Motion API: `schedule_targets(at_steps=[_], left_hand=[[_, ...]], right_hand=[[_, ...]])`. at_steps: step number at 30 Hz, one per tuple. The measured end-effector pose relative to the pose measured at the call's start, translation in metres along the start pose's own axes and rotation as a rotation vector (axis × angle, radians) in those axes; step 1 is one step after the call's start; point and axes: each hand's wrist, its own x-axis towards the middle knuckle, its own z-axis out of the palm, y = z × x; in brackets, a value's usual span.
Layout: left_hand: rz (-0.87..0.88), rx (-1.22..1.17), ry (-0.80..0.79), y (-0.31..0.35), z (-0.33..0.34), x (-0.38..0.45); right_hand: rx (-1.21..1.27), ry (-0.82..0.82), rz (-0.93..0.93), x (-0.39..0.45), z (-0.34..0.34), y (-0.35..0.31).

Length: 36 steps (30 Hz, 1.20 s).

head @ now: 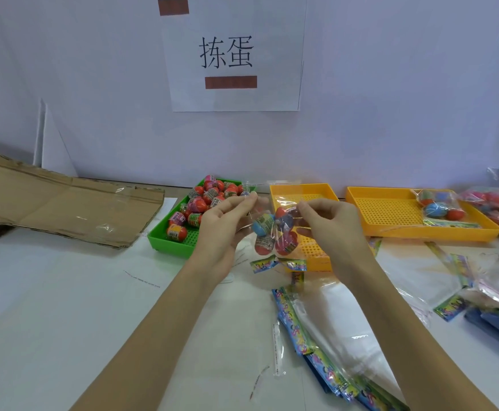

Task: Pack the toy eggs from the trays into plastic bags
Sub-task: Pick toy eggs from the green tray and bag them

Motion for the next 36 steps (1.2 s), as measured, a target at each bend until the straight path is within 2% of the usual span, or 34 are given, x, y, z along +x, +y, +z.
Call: schedule_targets(at_steps=[6,12,17,20,22,24,26,29,33,36], left_hand=[[0.105,0.114,0.014,-0.003,0.002,-0.001],[-0.093,-0.132,0.082,-0.002,0.003,0.003],[-0.099,-0.057,0.029,-0.002,-0.001,0.002],[-0.067,0.017,0.056,-0.004,0.003,0.000],[-0.008,0.105,0.052,-0.007,0.009,-0.003],[0.034,0.167,0.047,-0.010,0.013,-0.005],[0.063,0.207,0.053,-0.012,0.014,-0.006],[0.129,0.254,0.043,-0.013,0.014,-0.006],[0.270,0.348,0.024,-0.015,0.016,-0.008],[0.347,0.416,-0.008,-0.015,0.016,-0.008]], right_hand=[[-0.088,-0.041,-0.086,-0.006,0.004,-0.001],[-0.116,-0.039,-0.165,-0.003,0.000,-0.001],[-0.098,-0.101,-0.079,0.001,-0.005,0.002],[-0.080,-0.070,-0.001,0.002,-0.008,0.004],[-0.155,0.007,-0.008,0.002,-0.006,0.006],[-0.345,0.123,-0.140,-0.001,-0.002,0.008],[-0.521,0.197,-0.360,-0.006,0.005,0.009],[-0.603,0.148,-0.571,-0.012,0.014,0.006],[-0.640,0.071,-0.658,-0.016,0.018,0.005],[-0.617,0.070,-0.632,-0.016,0.015,0.005]])
